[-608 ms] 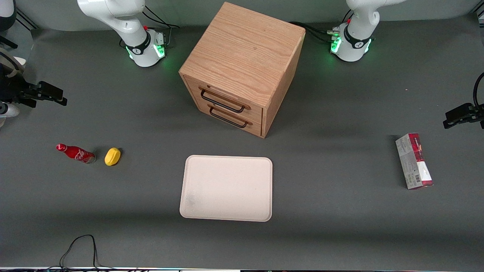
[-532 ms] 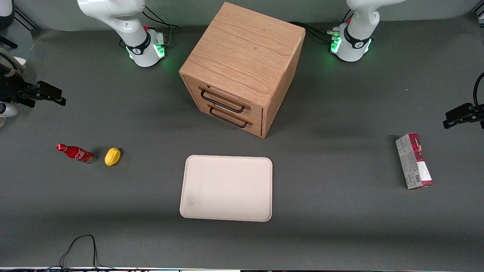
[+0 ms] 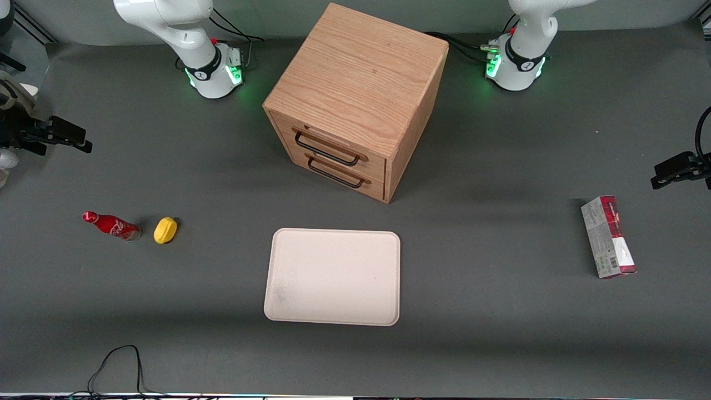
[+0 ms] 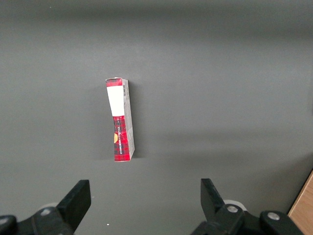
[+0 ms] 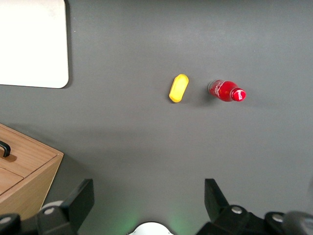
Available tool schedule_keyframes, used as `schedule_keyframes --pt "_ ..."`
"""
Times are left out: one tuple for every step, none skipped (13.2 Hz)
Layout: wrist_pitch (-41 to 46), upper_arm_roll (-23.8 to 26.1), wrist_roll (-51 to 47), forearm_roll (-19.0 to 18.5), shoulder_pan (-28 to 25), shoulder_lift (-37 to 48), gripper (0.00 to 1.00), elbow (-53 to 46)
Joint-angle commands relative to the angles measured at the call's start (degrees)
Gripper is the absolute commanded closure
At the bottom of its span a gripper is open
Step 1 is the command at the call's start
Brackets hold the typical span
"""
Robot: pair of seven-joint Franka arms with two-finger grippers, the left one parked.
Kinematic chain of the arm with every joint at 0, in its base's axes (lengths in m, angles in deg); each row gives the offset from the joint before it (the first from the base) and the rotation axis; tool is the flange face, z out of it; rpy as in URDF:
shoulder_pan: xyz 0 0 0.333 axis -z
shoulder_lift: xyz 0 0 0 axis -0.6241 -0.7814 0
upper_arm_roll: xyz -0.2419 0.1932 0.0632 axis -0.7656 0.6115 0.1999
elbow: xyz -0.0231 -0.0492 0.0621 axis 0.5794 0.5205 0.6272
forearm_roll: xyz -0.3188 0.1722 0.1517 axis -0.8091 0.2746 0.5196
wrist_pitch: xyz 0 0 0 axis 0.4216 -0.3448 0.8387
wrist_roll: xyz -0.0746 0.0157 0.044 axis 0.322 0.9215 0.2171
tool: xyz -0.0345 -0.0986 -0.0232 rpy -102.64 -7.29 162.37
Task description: Place coke bottle on tray
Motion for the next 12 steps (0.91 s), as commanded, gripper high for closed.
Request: schedule_keyframes --pt "1.34 -0.82 0.67 0.4 -0.56 -0.09 0.0 -1.15" --pt "1.42 -0.9 0.58 0.4 -0.56 0.0 0.0 -1.15" --pt "1.34 -0.91 0.23 0.4 -0.64 0.0 0.0 -1.23" --pt "1.34 -0.91 0.14 0.4 -0.65 0.0 0.0 -1.32" --pt "1.34 -0.91 0.58 0.4 -0.47 0.0 0.0 -1.32" --pt "1.34 -1.51 0.67 0.4 -0.47 0.0 0.0 -1.41" --pt "1.34 -1.96 0.58 0.31 -0.47 0.0 0.0 -1.41" --pt "1.34 -2.05 0.32 0.31 -0.56 0.0 0.0 -1.58" --pt "1.34 -1.96 0.14 0.31 -0.56 0.0 0.0 -1.58" --pt "1.34 -2.13 0.58 0.31 -0.47 0.17 0.0 -1.58" --pt "1.42 -3.01 0.93 0.22 -0.38 0.26 0.0 -1.41" --pt "1.6 -4.67 3.02 -0.04 -0.38 0.17 0.0 -1.41"
